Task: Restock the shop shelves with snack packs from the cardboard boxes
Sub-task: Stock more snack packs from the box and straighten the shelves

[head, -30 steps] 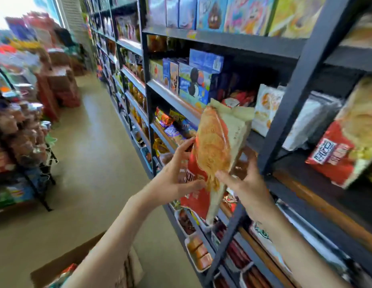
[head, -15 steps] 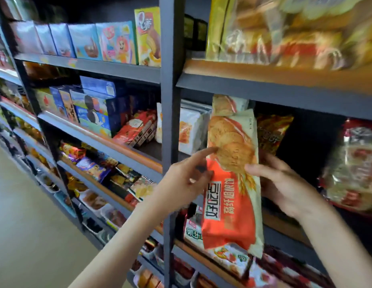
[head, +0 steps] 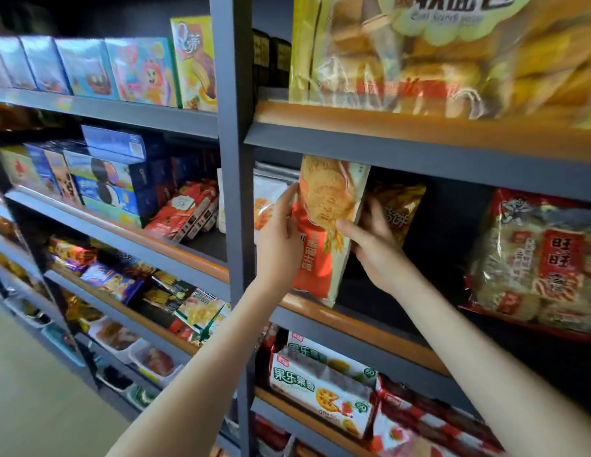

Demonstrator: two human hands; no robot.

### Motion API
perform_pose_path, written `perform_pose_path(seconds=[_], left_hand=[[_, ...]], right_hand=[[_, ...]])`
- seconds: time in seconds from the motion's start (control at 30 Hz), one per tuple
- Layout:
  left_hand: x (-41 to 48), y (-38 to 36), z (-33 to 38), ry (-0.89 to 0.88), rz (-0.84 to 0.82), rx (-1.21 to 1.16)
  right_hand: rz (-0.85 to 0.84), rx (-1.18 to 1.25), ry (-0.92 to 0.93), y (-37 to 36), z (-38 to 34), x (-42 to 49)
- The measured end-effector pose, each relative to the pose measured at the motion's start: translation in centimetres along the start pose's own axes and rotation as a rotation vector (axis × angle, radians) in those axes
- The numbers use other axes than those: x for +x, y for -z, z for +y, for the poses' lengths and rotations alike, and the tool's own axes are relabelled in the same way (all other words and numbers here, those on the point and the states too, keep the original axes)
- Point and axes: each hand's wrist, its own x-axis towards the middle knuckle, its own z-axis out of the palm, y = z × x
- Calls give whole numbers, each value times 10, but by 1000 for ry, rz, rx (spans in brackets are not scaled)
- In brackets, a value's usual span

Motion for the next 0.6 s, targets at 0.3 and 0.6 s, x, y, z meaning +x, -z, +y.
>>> perform_pose_path(seconds=[0.3,0.6], left_hand=[[10,0,-25,27,-177,57],[6,6,-42,-375,-261,343]], right_hand=[[67,-528,16,4,11,2],[9,-813,150,-3,24,-11]])
